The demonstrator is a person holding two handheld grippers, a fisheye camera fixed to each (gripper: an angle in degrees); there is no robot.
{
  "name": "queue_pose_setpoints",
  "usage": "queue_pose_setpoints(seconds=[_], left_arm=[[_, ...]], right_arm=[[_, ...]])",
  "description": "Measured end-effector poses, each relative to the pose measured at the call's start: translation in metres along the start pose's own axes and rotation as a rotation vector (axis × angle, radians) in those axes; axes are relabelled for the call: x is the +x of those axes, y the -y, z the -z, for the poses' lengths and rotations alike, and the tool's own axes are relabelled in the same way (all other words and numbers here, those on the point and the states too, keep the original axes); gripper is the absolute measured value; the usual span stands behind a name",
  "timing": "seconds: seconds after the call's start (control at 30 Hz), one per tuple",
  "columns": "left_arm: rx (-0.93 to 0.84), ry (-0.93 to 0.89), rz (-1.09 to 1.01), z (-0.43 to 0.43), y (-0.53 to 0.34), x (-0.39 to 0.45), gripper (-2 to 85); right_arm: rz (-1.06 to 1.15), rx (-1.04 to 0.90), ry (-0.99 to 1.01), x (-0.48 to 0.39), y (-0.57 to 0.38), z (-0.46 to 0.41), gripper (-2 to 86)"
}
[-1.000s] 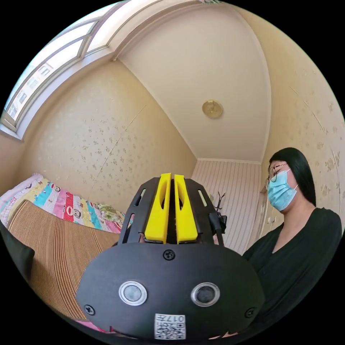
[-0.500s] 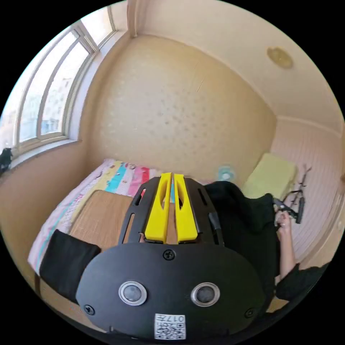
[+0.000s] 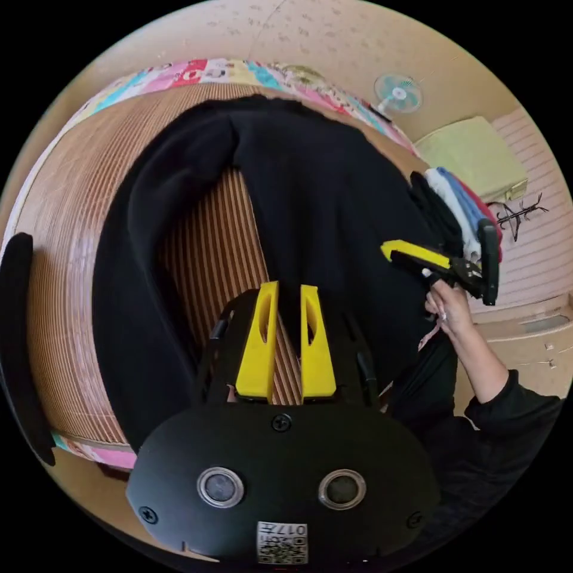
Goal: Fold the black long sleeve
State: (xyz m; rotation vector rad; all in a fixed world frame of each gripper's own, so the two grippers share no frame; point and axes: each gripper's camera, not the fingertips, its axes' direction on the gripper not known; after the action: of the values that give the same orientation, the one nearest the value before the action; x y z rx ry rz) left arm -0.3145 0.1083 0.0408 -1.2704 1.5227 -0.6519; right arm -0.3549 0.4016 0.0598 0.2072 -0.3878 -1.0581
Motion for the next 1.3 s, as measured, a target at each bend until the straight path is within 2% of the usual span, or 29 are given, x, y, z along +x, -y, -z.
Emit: queue_pose_setpoints(seconds=[0.03, 0.13, 0.23, 0.3, 0.37, 0.43, 0.47, 0.53, 0.57, 0.7, 0.73, 0.77, 0.83, 0.87, 0.9, 1.0, 1.03, 1.1, 1.13, 1.23, 1.27, 1.3], left_arm=[[0.044, 0.001, 0.007, 0.008, -0.009, -0.002, 6.6], [0.023, -0.084, 0.199, 0.036, -0.038, -0.032, 7.9], [0.262, -0.411, 0.537, 0.078, -0.101, -0.088, 16.0], [0.453, -0.645, 0.885, 0.089, -0.160, -0.132, 18.1], [0.493, -0.750, 1.086, 0.083, -0.187, -0.156, 18.0], [0.492, -0.834, 1.172, 0.072, -0.195, -0.177, 15.9], [0.440, -0.845, 1.200, 0.066, -0.193, -0.190, 11.4], [0.422, -0.724, 1.135, 0.076, -0.184, -0.207, 3.7], [0.470, -0.588, 1.082, 0.100, -0.181, -0.215, 0.6], [0.768, -0.142, 0.979, 0.216, -0.204, -0.239, -0.2], [0.795, -0.101, 0.984, 0.229, -0.210, -0.244, -0.1], [0.828, -0.083, 1.012, 0.249, -0.223, -0.256, 0.7], [0.862, -0.191, 1.002, 0.262, -0.237, -0.270, 5.5], [0.838, -0.311, 0.970, 0.259, -0.238, -0.275, 9.1], [0.758, -0.422, 0.949, 0.245, -0.232, -0.274, 11.6], [0.512, -0.566, 0.940, 0.184, -0.207, -0.251, 16.9], [0.473, -0.550, 0.961, 0.172, -0.204, -0.245, 17.6], [0.432, -0.329, 1.005, 0.147, -0.198, -0.225, 16.8], [0.414, -0.294, 1.005, 0.142, -0.195, -0.223, 16.1], [0.328, -0.148, 0.994, 0.144, -0.182, -0.220, 8.7], [0.330, -0.135, 0.944, 0.157, -0.180, -0.222, 4.5], [0.433, -0.155, 0.896, 0.177, -0.188, -0.224, 3.7]], right_arm=[[0.017, 0.004, -0.049, -0.013, -0.011, 0.002, 3.7], [0.039, -0.024, -0.095, -0.036, -0.025, 0.002, 2.6], [0.035, 0.031, -0.084, -0.039, -0.039, 0.001, 2.0], [-0.003, 0.050, -0.024, -0.027, -0.040, 0.000, 1.7], [-0.130, 0.036, 0.132, 0.004, -0.033, -0.004, 1.4], [-0.251, 0.030, 0.301, 0.035, -0.032, -0.011, 1.2], [-0.329, 0.028, 0.410, 0.054, -0.034, -0.017, 1.1], [-0.416, 0.021, 0.537, 0.075, -0.038, -0.026, 1.0], [-0.437, 0.014, 0.574, 0.079, -0.040, -0.029, 1.0], [-0.377, -0.019, 0.522, 0.056, -0.042, -0.022, 0.9], [-0.356, -0.029, 0.496, 0.044, -0.043, -0.020, 0.9], [-0.344, -0.033, 0.473, 0.032, -0.045, -0.017, 0.9], [-0.334, -0.034, 0.449, 0.017, -0.048, -0.014, 0.9], [-0.318, -0.030, 0.428, 0.008, -0.050, -0.012, 0.8], [-0.308, -0.026, 0.414, 0.004, -0.051, -0.012, 0.8], [-0.282, -0.006, 0.360, -0.006, -0.050, -0.013, 0.8], [-0.284, -0.011, 0.360, -0.005, -0.048, -0.014, 0.7], [-0.284, -0.026, 0.376, -0.002, -0.043, -0.017, 0.7], [-0.278, -0.039, 0.390, 0.001, -0.040, -0.018, 0.7], [-0.267, -0.070, 0.425, 0.008, -0.035, -0.019, 0.7], [-0.277, -0.074, 0.439, 0.009, -0.035, -0.019, 0.7], [-0.279, -0.075, 0.445, 0.008, -0.035, -0.019, 0.8]])
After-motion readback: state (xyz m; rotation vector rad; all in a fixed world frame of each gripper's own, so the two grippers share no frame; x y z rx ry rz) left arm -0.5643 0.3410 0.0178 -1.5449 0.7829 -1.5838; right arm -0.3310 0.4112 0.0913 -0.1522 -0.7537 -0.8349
